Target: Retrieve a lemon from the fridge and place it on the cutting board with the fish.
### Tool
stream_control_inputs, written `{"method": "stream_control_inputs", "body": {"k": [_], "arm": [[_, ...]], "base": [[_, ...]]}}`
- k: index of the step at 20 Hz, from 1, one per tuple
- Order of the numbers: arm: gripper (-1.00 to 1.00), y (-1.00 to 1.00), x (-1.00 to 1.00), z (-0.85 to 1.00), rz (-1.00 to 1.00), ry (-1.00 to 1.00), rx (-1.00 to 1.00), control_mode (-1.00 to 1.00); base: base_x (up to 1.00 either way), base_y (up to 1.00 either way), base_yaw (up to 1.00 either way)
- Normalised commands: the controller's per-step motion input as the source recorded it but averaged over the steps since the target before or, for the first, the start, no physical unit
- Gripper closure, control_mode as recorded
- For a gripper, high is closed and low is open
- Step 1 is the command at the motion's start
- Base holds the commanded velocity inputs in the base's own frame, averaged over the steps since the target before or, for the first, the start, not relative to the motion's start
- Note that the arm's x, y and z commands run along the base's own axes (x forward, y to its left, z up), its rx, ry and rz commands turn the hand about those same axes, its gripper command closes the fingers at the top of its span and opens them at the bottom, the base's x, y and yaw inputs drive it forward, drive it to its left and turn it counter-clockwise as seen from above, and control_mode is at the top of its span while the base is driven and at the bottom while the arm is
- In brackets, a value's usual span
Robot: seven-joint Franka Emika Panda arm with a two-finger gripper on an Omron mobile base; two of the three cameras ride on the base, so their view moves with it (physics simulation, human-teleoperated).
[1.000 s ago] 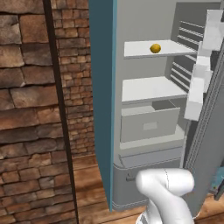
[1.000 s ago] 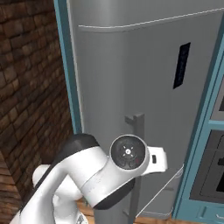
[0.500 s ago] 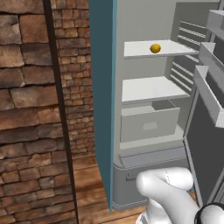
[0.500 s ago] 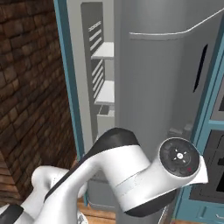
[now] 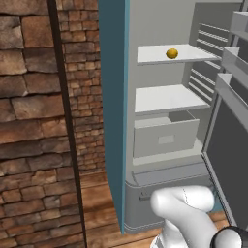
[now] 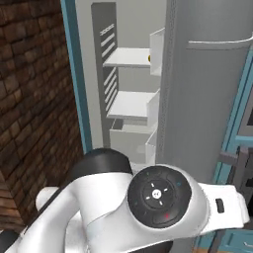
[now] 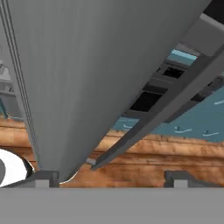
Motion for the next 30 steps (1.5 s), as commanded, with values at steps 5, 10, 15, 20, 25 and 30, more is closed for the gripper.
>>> {"method": "stream_control_inputs", "body": {"k": [5,10,15,20,25,30], "arm": [[-1.0,0.59,-0.06,0.38,-0.25,0.19,-0.57,-1.0],[-1.0,0.75,0.5,0.13,-0.16,0.53,-0.51,-1.0],[-1.0,0.9,0.76,-0.03,-0.18,0.21,-0.26,-1.0],[-1.0,0.82,0.98,-0.08,-0.2,0.02,0.21,-1.0],[-1.0,0.39,0.64,0.0,-0.15,0.0,0.59,-1.0],[-1.0,0.04,0.46,-0.26,-0.16,-0.14,0.79,-1.0]], "base": [[0.0,0.0,0.0],[0.0,0.0,0.0],[0.0,0.0,0.0],[0.0,0.0,0.0],[0.0,0.0,0.0],[0.0,0.0,0.0]]}}
